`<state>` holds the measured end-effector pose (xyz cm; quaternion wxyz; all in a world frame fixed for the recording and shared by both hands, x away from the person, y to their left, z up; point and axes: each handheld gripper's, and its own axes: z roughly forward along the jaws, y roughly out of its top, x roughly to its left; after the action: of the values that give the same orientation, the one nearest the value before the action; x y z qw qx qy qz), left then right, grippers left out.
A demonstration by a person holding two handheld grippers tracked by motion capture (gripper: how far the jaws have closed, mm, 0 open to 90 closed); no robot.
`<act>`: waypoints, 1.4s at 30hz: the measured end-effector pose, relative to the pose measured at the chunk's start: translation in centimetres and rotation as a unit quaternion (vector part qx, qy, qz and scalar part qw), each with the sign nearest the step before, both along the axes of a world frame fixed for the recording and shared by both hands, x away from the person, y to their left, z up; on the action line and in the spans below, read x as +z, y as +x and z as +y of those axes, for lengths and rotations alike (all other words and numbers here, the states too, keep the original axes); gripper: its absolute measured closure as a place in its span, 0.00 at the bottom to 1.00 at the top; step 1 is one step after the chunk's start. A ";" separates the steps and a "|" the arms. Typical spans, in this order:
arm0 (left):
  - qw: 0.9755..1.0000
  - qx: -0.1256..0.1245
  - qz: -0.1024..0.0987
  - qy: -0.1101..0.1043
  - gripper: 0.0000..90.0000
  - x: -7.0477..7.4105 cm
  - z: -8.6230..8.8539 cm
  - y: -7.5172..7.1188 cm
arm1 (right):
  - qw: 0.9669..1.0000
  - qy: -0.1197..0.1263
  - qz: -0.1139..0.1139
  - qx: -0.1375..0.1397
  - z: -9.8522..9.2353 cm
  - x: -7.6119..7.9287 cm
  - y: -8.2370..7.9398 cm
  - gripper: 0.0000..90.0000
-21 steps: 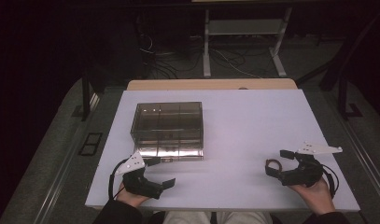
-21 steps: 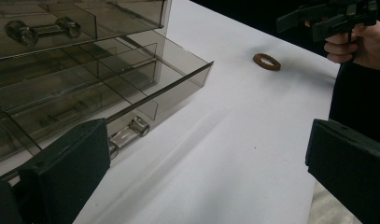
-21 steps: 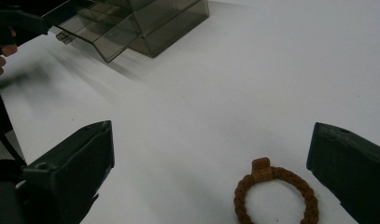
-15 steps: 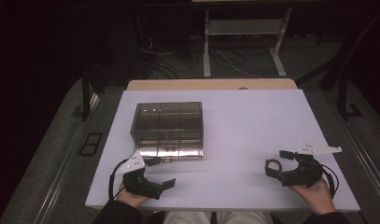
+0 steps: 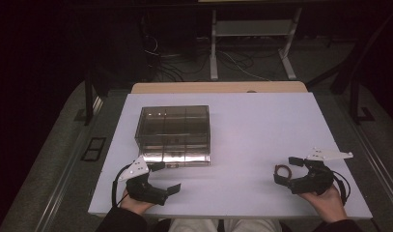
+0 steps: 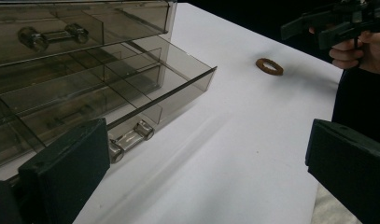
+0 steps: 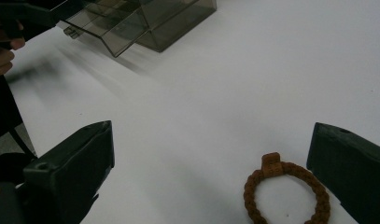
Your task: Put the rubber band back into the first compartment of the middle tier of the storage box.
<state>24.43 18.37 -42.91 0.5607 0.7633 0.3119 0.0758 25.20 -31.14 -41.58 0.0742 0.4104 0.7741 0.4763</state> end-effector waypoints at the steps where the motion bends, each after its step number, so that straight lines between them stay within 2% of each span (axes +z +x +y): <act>1: 1.000 0.002 0.000 0.000 0.00 0.0 0.0 0.0 | 1.000 -0.001 0.002 0.002 0.1 0.0 0.0 0.00; 8: 1.000 0.010 -0.001 -0.006 0.00 0.0 0.2 0.0 | 1.000 -0.015 0.004 0.011 0.2 0.2 0.0 0.00; 16: 1.000 0.013 0.000 -0.008 0.00 0.0 0.3 0.0 | 0.999 -0.036 0.018 0.020 0.1 0.4 0.3 0.00; 26: 1.000 0.013 0.002 -0.008 0.00 0.0 0.3 0.0 | 0.997 -0.065 0.026 0.037 0.1 1.0 0.6 0.00; 42: 1.000 0.010 0.004 -0.009 0.00 0.0 0.3 0.0 | 0.992 -0.094 0.048 0.063 0.6 1.1 1.3 0.00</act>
<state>24.41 18.68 -42.89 0.5659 0.7551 0.3223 0.0759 26.52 -30.52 -40.48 0.0455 0.3742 0.8426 0.3847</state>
